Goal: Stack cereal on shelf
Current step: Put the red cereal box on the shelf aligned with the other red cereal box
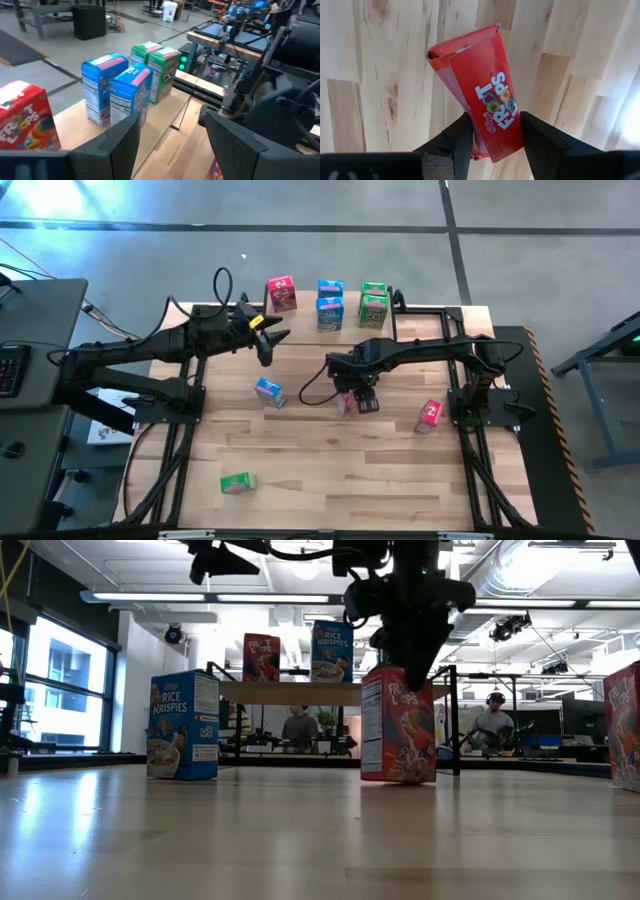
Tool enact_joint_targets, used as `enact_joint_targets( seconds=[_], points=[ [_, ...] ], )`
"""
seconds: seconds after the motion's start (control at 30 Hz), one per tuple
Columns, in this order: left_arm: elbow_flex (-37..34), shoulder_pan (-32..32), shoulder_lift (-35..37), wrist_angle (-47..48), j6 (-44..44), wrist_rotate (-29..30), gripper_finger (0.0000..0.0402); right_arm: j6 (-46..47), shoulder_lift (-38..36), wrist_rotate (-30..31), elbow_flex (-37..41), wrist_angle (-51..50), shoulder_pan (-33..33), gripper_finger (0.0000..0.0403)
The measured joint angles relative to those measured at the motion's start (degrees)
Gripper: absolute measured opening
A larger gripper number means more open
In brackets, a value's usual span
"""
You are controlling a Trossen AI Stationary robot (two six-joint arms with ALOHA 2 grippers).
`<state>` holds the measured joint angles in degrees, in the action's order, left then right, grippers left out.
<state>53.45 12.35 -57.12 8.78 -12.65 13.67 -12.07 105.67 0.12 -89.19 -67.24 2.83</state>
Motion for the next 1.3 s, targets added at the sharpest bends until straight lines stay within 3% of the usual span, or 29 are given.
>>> enact_joint_targets(
  seconds=[0.27, 0.5, 0.83, 1.3],
  points=[
    [0.00, -0.96, 0.00, 0.14, 7.35, -4.31, 0.0216, 5.47, -0.58, -0.27, -1.10, -0.03, -0.96, 0.0147],
    [0.00, -2.57, 0.00, 0.33, 9.81, -4.21, 0.0216, 11.07, -0.72, -0.21, -8.75, -0.89, -1.38, 0.0147],
    [0.00, -5.15, 0.00, 0.35, 7.81, -6.40, 0.0216, 17.81, -0.76, -0.16, -18.77, -2.58, -1.38, 0.0147],
    [0.00, -9.37, -1.03, 0.44, 7.84, -11.63, 0.0216, 22.73, -0.76, -0.15, -21.79, -0.56, -1.38, 0.0147]
  ],
)
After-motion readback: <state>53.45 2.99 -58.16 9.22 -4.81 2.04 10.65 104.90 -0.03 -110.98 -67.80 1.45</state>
